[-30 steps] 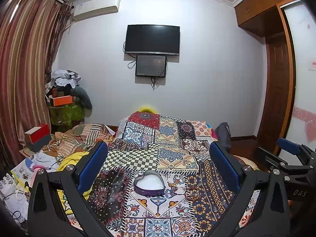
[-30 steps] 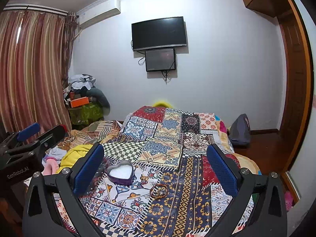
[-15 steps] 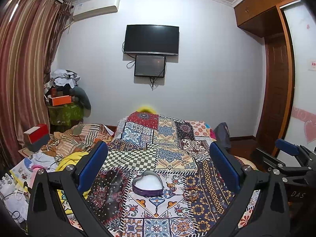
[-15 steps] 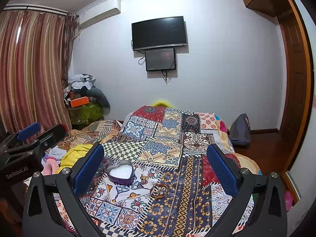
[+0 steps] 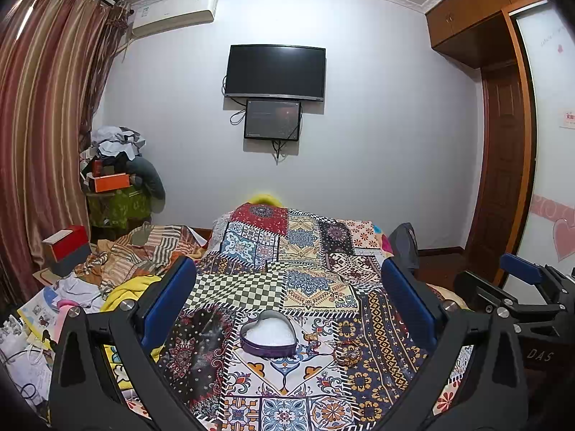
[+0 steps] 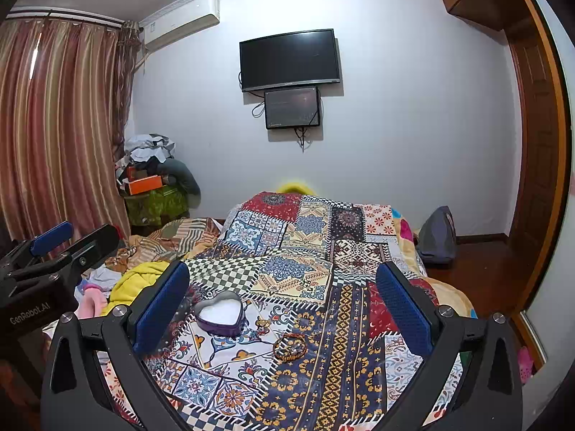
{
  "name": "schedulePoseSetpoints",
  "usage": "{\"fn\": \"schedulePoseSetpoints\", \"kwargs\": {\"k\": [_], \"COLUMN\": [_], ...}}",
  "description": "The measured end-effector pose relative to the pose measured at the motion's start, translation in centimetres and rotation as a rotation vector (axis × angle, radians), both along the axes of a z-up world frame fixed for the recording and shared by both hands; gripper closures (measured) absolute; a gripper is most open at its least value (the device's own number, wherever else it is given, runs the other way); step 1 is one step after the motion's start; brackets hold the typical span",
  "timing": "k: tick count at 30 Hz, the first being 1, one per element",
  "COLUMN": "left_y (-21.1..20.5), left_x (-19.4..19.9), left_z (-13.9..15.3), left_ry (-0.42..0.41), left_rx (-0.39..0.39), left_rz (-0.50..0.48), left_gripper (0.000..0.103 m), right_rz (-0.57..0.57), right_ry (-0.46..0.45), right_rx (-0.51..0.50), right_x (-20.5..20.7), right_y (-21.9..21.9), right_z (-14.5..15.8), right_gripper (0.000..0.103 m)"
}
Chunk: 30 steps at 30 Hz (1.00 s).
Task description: Organize jewelry
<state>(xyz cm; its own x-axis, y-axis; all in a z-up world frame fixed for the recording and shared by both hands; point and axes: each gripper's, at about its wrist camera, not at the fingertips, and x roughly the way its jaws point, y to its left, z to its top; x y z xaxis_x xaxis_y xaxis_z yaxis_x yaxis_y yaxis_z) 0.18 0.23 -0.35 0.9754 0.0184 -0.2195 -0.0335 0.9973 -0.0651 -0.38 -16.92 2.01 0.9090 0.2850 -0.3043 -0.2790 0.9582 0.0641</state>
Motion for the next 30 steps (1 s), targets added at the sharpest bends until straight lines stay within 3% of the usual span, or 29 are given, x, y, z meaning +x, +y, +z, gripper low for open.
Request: {"fn": "schedulePoseSetpoints", "kwargs": {"k": [30], "left_y": [1.0], "left_x": [1.2], "left_z": [-0.6], "left_ry": [0.035], "left_rx": [-0.021], "left_rz": [0.002], "left_gripper": [0.0], "right_rz": [-0.03], "right_ry": [0.004], "right_rx": [-0.068], "right_x": [0.9], "right_y": [0.5], "right_z": [-1.3], "right_gripper": [0.0]}}
